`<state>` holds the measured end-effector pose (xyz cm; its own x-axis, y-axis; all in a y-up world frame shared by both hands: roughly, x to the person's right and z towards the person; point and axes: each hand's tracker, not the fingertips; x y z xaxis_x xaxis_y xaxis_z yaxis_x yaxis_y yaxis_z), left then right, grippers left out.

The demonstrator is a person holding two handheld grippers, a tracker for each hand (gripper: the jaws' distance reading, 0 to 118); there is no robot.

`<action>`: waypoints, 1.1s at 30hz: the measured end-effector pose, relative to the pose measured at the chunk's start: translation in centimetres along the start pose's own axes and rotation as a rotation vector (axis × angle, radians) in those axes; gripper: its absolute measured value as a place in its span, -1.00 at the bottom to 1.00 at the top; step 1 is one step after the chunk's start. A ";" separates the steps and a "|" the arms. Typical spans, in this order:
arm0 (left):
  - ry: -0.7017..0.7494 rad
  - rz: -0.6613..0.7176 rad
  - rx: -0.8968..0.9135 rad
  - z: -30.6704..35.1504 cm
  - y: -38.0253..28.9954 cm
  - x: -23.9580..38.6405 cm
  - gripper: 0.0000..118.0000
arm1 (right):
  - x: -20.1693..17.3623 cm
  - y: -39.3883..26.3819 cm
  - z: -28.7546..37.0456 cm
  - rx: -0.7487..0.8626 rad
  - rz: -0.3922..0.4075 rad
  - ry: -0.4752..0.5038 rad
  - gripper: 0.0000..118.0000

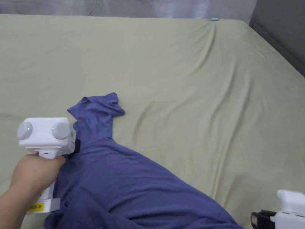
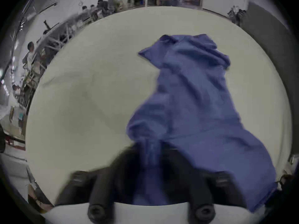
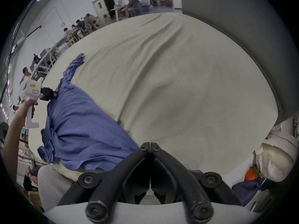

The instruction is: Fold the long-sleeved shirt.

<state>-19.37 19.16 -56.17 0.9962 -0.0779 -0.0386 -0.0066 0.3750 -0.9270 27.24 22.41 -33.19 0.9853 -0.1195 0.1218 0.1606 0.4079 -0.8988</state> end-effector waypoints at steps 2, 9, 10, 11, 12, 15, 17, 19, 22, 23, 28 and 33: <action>-0.028 -0.007 -0.007 -0.2 0.8 0.0 -1.00 | 0.6 0.5 0.6 -0.009 -0.043 0.018 -1.00; -0.182 0.092 0.040 3.6 2.2 -2.7 -1.00 | 1.2 1.4 0.1 -0.102 -0.070 0.067 0.95; -0.185 0.091 0.052 4.4 2.3 -2.4 -1.00 | 1.0 1.3 -0.4 -0.138 -0.074 0.036 0.95; -0.182 0.081 0.062 5.1 2.4 -2.6 -1.00 | 1.0 1.1 -1.1 -0.177 -0.085 0.009 0.95; -0.183 0.076 0.070 5.6 2.5 -2.7 -1.00 | 1.0 0.9 -1.7 -0.193 -0.101 0.011 0.95; -0.188 0.071 0.087 6.6 2.6 -2.8 -1.00 | 1.6 0.1 -3.1 -0.271 -0.162 -0.025 0.86; -0.183 0.068 0.088 6.6 2.6 -2.8 -1.00 | 1.9 -1.0 -3.7 -0.285 -0.154 0.001 -0.29; -0.188 0.081 0.079 6.5 2.5 -3.4 -1.00 | 1.0 -1.1 -3.3 -0.270 -0.116 -0.001 -0.68; -0.265 0.160 0.066 7.2 2.7 -4.7 -1.00 | 0.6 -0.8 -1.2 -0.196 -0.100 0.066 -0.77; -0.294 0.177 0.065 7.9 3.0 -5.1 -1.00 | 0.3 0.1 -0.2 -0.131 -0.072 0.067 -0.77; -0.387 0.233 0.162 14.6 6.5 -7.6 -1.00 | 0.0 7.4 6.5 0.060 -0.001 0.113 -0.77; -0.361 0.238 0.332 23.1 13.0 -10.3 -1.00 | -1.1 18.1 14.3 0.267 0.148 0.049 -0.77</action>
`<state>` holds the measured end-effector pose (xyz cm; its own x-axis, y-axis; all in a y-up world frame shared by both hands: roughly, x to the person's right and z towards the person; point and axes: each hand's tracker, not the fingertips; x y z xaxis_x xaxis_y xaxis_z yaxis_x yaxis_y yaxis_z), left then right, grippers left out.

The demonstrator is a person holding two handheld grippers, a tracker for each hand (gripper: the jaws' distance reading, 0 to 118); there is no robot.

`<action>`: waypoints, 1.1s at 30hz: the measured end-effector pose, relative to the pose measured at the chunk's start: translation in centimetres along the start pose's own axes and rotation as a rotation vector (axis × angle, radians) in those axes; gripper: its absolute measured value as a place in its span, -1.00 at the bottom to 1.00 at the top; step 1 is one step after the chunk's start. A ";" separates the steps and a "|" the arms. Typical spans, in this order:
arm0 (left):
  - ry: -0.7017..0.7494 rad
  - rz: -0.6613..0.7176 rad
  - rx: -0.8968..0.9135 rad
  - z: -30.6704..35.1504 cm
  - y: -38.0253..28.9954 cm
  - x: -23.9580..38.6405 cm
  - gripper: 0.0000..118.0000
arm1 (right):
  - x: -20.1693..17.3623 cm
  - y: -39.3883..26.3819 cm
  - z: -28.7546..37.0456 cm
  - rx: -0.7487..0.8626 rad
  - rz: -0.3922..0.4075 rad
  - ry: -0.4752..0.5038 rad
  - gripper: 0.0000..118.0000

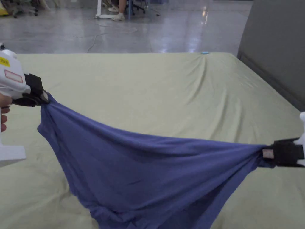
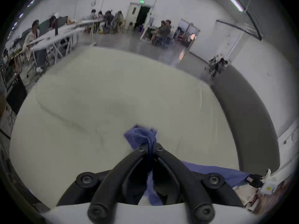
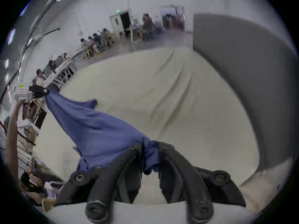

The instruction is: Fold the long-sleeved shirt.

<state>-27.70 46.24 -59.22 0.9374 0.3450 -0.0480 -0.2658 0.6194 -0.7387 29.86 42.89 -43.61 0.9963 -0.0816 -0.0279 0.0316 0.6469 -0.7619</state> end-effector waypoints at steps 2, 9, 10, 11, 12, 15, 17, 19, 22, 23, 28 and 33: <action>-0.040 0.049 0.046 2.1 3.5 0.2 -1.00 | -0.1 5.1 1.0 0.058 0.035 -0.026 -0.77; -0.038 0.076 0.177 5.4 15.3 1.9 -1.00 | 0.0 22.9 3.7 0.224 0.062 -0.041 -0.77; -0.038 0.076 0.197 5.4 17.0 2.2 -1.00 | -0.2 25.4 3.9 0.241 0.062 -0.048 -0.77; -0.021 0.078 0.214 5.5 18.5 2.6 -1.00 | -0.4 27.6 4.0 0.266 0.052 -0.041 -0.78; -0.017 0.075 0.227 5.6 19.7 3.0 -1.00 | 0.3 29.9 3.5 0.276 0.038 -0.031 -0.77; -0.034 0.102 0.272 5.2 23.3 3.6 -1.00 | 0.8 34.9 2.8 0.313 -0.023 -0.036 -0.77; -0.040 0.113 0.291 5.1 25.1 4.2 -1.00 | 0.7 36.6 2.5 0.334 -0.047 -0.058 -0.77; -0.042 0.104 0.311 4.9 26.1 5.0 -1.00 | 0.7 37.8 1.6 0.330 -0.048 -0.075 -0.77; -0.013 0.035 0.342 5.3 25.6 7.0 -1.00 | -0.3 36.9 0.9 0.335 -0.043 -0.090 -0.77; -0.004 0.020 0.338 4.9 25.4 7.1 -1.00 | -0.2 36.8 0.1 0.333 -0.041 -0.092 -0.78; 0.027 0.026 0.252 -0.6 23.3 4.6 -1.00 | 0.0 33.3 -6.6 0.227 -0.037 -0.090 -0.77; 0.094 0.075 0.064 -8.4 15.1 0.6 -1.00 | 0.8 25.1 -16.4 0.058 -0.032 -0.048 -0.77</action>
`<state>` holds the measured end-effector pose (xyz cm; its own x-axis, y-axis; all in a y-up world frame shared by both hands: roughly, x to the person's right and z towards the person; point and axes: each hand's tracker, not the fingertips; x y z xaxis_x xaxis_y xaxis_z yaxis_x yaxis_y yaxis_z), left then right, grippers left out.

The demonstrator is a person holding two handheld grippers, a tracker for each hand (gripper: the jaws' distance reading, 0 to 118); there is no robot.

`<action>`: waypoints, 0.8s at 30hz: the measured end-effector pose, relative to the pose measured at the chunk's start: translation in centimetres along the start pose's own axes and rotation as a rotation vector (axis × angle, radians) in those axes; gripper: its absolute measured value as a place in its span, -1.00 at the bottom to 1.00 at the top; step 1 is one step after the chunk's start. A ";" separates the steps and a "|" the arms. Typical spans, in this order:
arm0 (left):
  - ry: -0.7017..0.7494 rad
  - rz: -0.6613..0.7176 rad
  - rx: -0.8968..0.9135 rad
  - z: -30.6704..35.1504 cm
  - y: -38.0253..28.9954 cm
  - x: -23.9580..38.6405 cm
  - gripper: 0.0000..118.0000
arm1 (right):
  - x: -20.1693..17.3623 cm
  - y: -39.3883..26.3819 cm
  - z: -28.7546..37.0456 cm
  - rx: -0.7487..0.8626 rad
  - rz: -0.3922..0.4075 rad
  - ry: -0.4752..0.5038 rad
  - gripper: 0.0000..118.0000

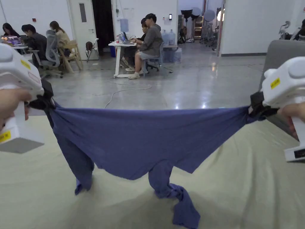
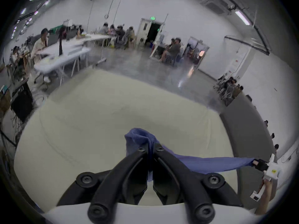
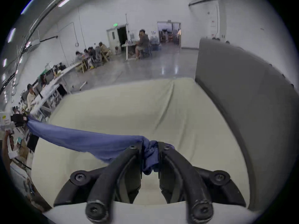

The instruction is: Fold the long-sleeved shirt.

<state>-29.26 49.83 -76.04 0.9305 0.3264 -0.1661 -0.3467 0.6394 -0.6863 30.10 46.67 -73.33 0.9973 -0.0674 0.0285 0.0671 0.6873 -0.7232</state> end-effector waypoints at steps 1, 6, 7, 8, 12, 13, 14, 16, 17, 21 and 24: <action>0.013 0.010 -0.046 -1.9 -2.1 -1.2 -1.00 | 0.1 -2.6 -1.9 -0.043 0.004 -0.002 -0.77; 0.065 0.075 -0.234 -8.5 -11.4 -7.0 -1.00 | 1.2 -13.9 -7.9 -0.203 -0.020 0.010 -0.77; 0.076 0.089 -0.275 -8.9 -13.1 -7.9 -1.00 | 1.4 -15.7 -8.0 -0.212 -0.006 0.019 -0.77; 0.073 0.095 -0.293 -8.4 -14.6 -8.7 -1.00 | 1.8 -17.6 -7.9 -0.210 0.002 0.020 -0.77; 0.065 0.035 -0.302 -5.1 -19.3 -10.5 -1.00 | 3.3 -23.7 -4.1 -0.188 0.024 0.063 -0.77; 0.064 0.036 -0.308 -4.1 -20.5 -11.0 -1.00 | 3.6 -25.4 -2.8 -0.186 0.040 0.075 -0.77; 0.053 0.038 -0.332 -3.1 -21.8 -11.6 -1.00 | 3.9 -27.3 -1.4 -0.175 0.062 0.091 -0.77; 0.045 0.061 -0.331 -0.9 -23.8 -12.8 -1.00 | 4.1 -30.3 1.1 -0.169 0.100 0.105 -0.77; 0.049 0.051 -0.334 0.2 -25.0 -13.1 -1.00 | 4.2 -32.1 2.5 -0.170 0.109 0.103 -0.77; 0.044 0.019 -0.371 3.4 -29.8 -14.5 -1.00 | 3.9 -37.7 6.4 -0.194 0.160 0.098 -0.77; 0.044 0.012 -0.417 4.7 -34.0 -15.6 -1.00 | 3.5 -41.8 8.4 -0.227 0.188 0.096 -0.77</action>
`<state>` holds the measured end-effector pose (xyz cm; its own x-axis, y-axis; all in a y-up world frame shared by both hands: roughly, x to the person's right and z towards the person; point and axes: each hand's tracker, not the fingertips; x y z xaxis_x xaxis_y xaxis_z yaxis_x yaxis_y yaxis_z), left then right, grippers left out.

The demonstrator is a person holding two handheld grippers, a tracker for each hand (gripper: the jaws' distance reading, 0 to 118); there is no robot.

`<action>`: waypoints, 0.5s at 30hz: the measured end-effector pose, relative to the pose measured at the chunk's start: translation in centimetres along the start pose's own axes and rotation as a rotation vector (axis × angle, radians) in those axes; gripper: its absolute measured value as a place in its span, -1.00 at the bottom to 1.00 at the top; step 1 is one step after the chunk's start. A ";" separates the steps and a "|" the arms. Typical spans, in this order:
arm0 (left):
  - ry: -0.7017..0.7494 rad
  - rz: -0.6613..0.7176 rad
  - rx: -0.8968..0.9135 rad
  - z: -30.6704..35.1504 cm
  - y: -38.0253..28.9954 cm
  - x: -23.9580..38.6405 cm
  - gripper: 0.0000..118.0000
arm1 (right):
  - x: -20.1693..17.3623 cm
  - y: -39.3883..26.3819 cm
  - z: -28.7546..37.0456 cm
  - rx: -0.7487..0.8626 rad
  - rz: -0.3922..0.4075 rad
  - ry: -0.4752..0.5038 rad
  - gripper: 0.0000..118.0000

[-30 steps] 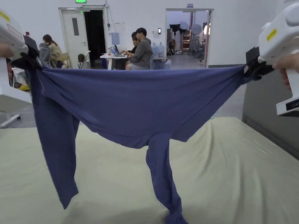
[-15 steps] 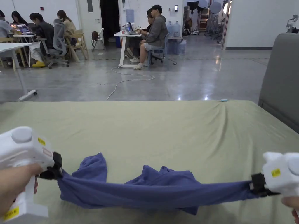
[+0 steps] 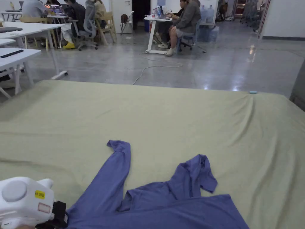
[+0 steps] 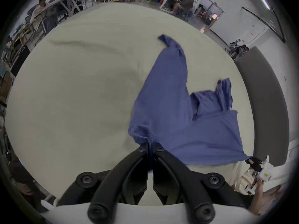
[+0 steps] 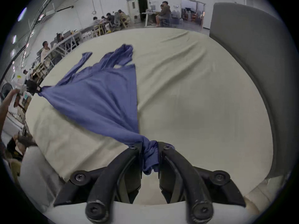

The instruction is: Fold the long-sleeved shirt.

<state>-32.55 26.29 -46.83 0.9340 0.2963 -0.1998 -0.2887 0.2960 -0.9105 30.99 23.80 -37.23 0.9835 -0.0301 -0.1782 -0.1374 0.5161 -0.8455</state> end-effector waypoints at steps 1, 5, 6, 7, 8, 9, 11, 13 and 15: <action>0.010 -0.010 -0.009 -0.2 -1.4 -0.3 -1.00 | -0.5 -1.2 0.1 -0.021 0.020 -0.008 -0.77; 0.027 0.007 -0.037 -1.5 -5.1 -2.3 -1.00 | -0.7 -4.5 -0.3 -0.066 0.041 -0.020 -0.77; 0.027 0.015 -0.042 -1.8 -5.6 -2.8 -1.00 | -0.8 -4.8 -0.5 -0.074 0.037 -0.017 -0.77; 0.014 0.045 -0.054 -2.3 -6.1 -3.5 -1.00 | -1.0 -5.3 -0.9 -0.081 0.032 -0.017 -0.78; 0.011 0.057 -0.059 -3.4 -6.0 -4.8 -1.00 | -1.0 -5.4 -1.3 -0.093 0.033 -0.019 -0.78; 0.016 0.058 -0.058 -4.1 -6.2 -5.2 -1.00 | -1.1 -5.6 -2.0 -0.110 0.036 -0.023 -0.78; 0.021 0.050 -0.050 -5.3 -6.5 -5.4 -1.00 | -1.2 -5.9 -3.3 -0.123 0.036 -0.032 -0.77; 0.027 0.048 -0.025 -5.4 -6.6 -5.2 -1.00 | -1.1 -5.4 -3.7 -0.121 0.025 -0.037 -0.76; 0.032 0.054 -0.024 -5.2 -6.0 -5.1 -0.98 | -0.9 -5.0 -3.6 -0.144 -0.001 -0.033 -0.64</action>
<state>-34.52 18.26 -42.22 0.9237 0.2817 -0.2596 -0.3336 0.2584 -0.9066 30.35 18.13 -34.66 0.9866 -0.0015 -0.1630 -0.1496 0.3878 -0.9095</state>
